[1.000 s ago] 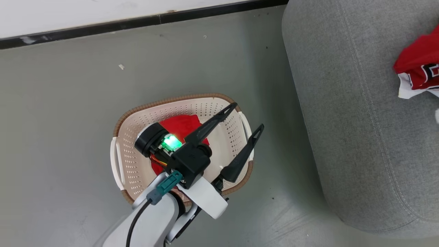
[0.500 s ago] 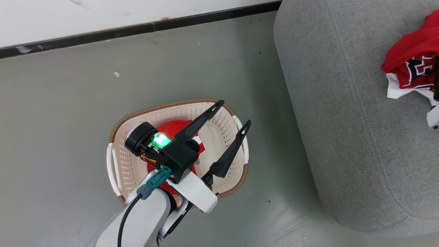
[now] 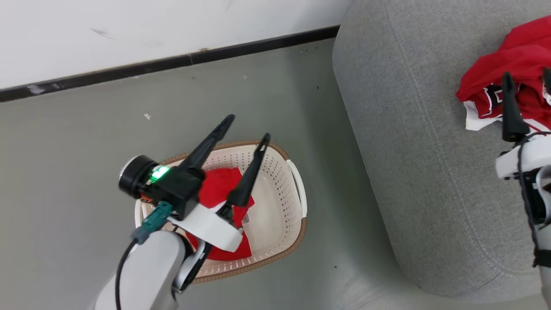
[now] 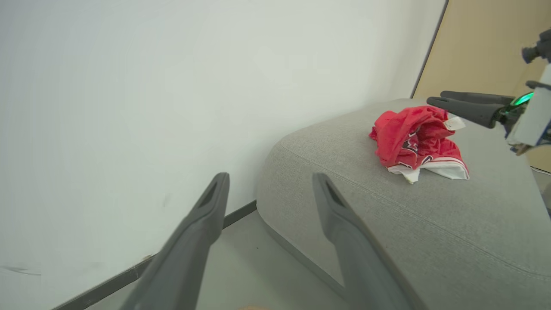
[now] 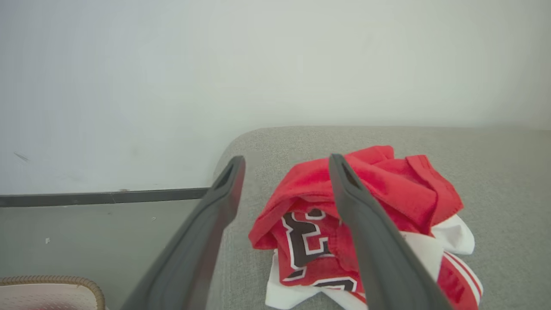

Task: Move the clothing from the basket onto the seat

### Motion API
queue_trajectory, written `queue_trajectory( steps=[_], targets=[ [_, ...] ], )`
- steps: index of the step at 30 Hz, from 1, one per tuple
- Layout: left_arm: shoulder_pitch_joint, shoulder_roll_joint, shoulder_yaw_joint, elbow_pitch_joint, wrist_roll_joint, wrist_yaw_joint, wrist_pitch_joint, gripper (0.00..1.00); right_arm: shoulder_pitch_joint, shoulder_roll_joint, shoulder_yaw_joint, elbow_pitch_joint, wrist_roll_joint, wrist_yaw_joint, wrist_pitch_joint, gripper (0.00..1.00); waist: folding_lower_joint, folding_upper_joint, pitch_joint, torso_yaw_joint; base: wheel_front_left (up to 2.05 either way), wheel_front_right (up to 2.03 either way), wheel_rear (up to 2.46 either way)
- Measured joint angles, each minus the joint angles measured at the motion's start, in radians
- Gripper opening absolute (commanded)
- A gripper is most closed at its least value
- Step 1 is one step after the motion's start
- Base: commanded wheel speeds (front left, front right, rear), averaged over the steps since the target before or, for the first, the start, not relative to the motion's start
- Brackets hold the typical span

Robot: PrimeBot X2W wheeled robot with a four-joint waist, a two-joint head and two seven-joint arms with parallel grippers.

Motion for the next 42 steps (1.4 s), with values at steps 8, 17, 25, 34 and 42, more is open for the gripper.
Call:
queue_trajectory(
  steps=[8, 17, 25, 34, 42],
  targets=[
    [0.056, 0.015, 0.083, 0.038, -0.038, 0.041, -0.028, 1.0, 0.036, 0.048, 0.06, -0.125, -0.007, 0.0, -0.007, 1.0, 0.0, 0.0, -0.051, 0.008, 0.0, 0.0, 0.0],
    [0.156, 0.035, 0.185, 0.076, -0.069, 0.097, -0.051, 1.0, 0.099, 0.122, 0.136, -0.18, -0.045, 0.0, -0.007, 1.0, 0.0, 0.0, -0.124, 0.032, 0.0, 0.0, 0.0],
    [0.258, 0.041, 0.275, 0.092, -0.101, 0.148, -0.06, 1.0, 0.176, 0.134, 0.15, -0.216, -0.074, 0.0, -0.007, 1.0, 0.0, 0.0, -0.192, 0.063, 0.0, 0.0, 0.0],
    [0.34, 0.037, 0.312, 0.096, -0.102, 0.165, -0.06, 1.0, 0.289, 0.146, 0.14, -0.23, -0.089, 0.0, -0.007, 1.0, 0.0, 0.0, -0.266, 0.101, 0.0, 0.0, 0.0],
    [0.385, 0.014, 0.319, 0.079, -0.091, 0.165, -0.06, 1.0, 0.398, 0.156, 0.129, -0.243, -0.083, 0.0, -0.007, 1.0, 0.0, 0.0, -0.331, 0.14, 0.0, 0.0, 0.0]
  ],
)
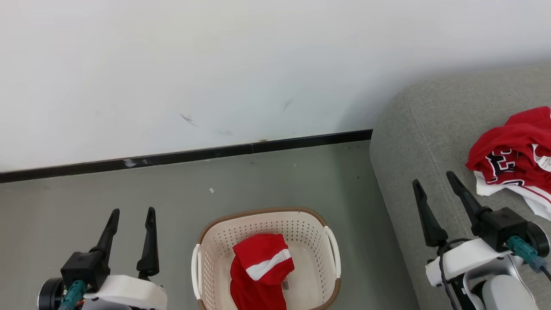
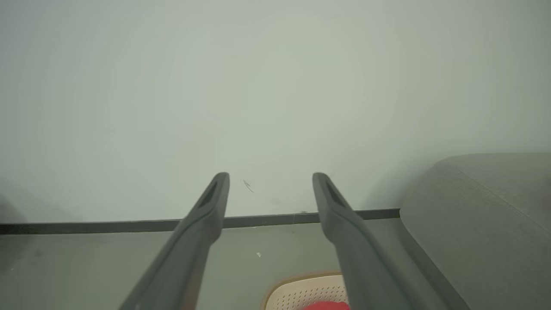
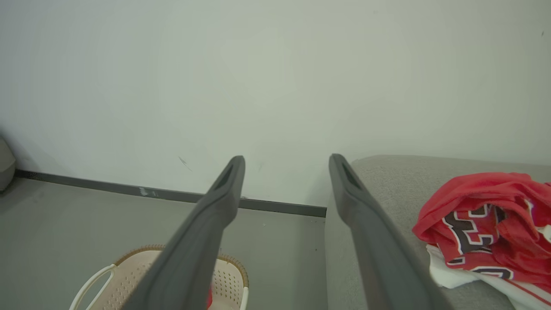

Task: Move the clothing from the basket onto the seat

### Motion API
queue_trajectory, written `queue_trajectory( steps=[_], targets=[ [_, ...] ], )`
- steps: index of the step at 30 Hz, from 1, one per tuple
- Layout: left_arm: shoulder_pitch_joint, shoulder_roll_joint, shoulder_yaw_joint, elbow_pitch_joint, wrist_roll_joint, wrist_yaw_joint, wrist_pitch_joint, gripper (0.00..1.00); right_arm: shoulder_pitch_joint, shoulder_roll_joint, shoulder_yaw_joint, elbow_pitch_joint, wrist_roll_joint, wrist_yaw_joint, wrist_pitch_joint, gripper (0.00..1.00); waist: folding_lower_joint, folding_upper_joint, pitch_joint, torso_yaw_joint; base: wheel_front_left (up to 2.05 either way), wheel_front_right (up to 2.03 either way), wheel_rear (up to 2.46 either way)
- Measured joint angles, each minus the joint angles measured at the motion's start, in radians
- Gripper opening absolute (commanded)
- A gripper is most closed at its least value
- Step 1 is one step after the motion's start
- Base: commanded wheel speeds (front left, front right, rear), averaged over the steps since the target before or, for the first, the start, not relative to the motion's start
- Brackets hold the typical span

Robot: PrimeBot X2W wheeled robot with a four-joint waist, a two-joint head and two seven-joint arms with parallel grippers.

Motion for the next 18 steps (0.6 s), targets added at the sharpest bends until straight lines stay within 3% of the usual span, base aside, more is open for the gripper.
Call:
queue_trajectory(
  steps=[18],
  targets=[
    [0.096, -0.004, 0.051, -0.003, 0.007, 0.001, -0.002, 1.0, 0.157, 0.013, -0.03, -0.038, 0.003, 0.0, 0.0, 1.0, 0.0, 0.0, -0.088, 0.042, 0.0, 0.0, 0.0]
  ],
)
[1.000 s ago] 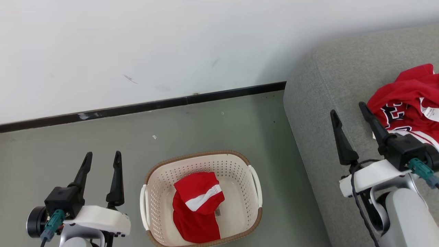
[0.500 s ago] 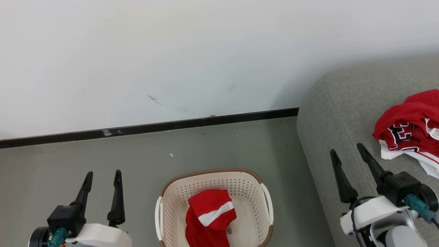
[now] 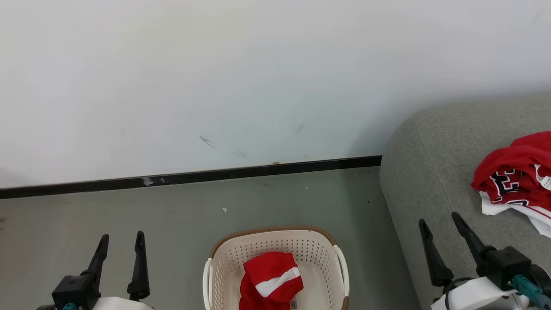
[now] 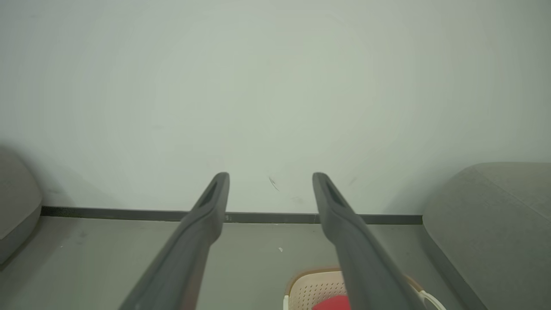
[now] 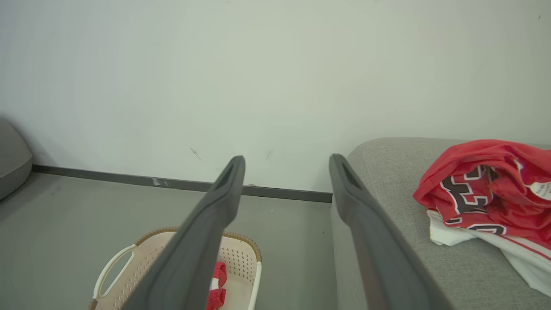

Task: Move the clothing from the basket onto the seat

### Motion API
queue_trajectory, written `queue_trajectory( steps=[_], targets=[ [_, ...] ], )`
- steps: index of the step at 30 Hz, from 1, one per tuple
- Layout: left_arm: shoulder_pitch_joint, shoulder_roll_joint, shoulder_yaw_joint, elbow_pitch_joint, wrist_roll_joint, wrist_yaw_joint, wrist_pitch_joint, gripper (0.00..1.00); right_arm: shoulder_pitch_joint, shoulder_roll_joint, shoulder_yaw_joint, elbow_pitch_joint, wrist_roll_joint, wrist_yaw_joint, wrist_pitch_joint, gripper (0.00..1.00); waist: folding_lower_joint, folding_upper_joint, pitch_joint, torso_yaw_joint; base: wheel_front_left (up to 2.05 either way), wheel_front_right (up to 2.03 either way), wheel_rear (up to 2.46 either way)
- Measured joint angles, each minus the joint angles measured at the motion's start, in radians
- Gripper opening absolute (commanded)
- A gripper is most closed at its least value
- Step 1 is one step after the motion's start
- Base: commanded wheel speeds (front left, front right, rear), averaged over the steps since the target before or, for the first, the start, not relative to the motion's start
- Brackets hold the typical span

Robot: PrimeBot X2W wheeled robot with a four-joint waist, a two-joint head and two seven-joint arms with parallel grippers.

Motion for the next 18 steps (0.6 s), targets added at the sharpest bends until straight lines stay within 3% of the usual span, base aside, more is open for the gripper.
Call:
queue_trajectory(
  steps=[18],
  targets=[
    [0.019, 0.0, 0.021, -0.019, 0.019, -0.003, 0.0, 1.0, 0.051, 0.001, 0.025, -0.044, 0.061, 0.0, 0.0, 1.0, 0.0, 0.0, 0.004, -0.004, 0.0, 0.0, 0.0]
  ],
)
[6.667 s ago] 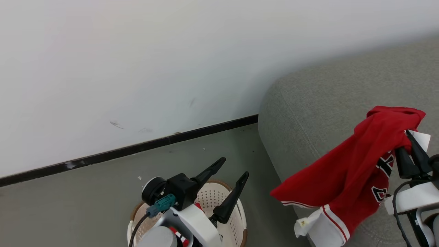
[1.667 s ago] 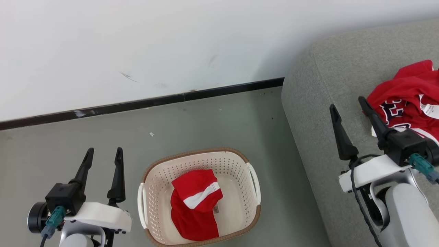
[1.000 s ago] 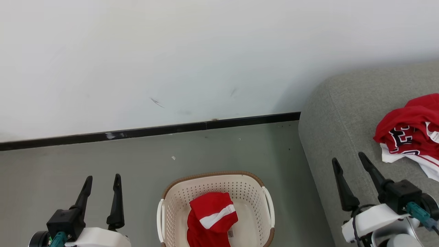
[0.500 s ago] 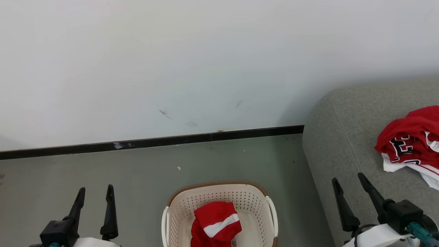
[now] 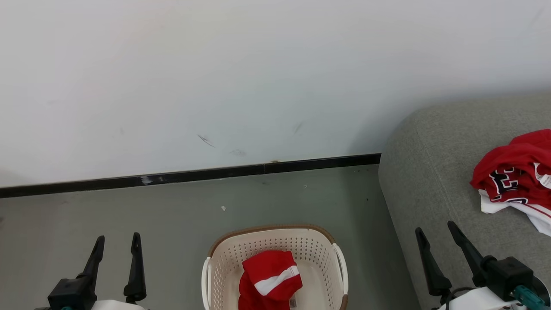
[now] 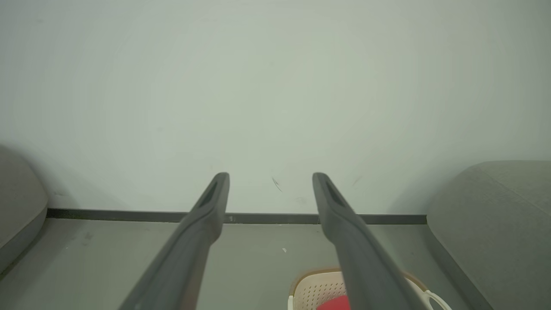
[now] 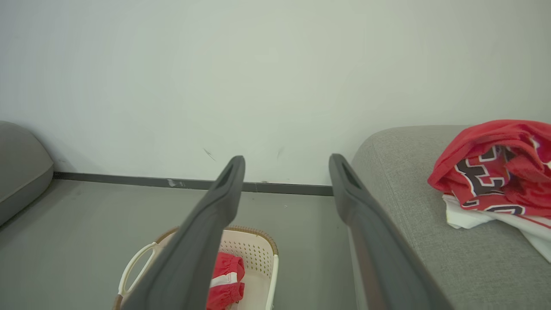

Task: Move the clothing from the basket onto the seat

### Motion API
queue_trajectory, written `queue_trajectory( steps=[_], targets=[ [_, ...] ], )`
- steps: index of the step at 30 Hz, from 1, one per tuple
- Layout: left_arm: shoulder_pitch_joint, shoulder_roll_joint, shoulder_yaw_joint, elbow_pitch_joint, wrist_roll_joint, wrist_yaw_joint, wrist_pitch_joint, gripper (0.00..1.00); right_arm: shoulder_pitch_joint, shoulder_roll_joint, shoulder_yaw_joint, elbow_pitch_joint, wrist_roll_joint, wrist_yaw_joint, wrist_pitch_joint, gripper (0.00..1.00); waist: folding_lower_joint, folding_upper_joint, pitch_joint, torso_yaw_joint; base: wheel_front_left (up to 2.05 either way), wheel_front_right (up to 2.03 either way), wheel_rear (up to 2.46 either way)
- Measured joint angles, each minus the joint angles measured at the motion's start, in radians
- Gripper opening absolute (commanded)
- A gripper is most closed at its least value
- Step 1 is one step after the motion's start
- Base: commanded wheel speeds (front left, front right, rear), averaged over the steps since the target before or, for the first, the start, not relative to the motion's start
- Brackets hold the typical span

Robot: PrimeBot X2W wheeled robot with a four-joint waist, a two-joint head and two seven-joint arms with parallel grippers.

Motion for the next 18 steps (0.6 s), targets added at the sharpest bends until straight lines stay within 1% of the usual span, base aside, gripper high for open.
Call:
queue_trajectory(
  steps=[11, 18],
  targets=[
    [0.001, 0.001, 0.002, -0.003, 0.007, -0.009, 0.0, 1.0, 0.002, 0.001, -0.03, -0.029, 0.01, 0.0, 0.0, 1.0, 0.0, 0.0, 0.017, -0.002, 0.0, 0.0, 0.0],
    [0.001, 0.003, -0.011, 0.014, 0.012, -0.022, 0.0, 1.0, 0.001, 0.002, -0.053, -0.053, 0.009, 0.0, 0.0, 1.0, 0.0, 0.0, 0.033, -0.006, 0.0, 0.0, 0.0]
  ],
)
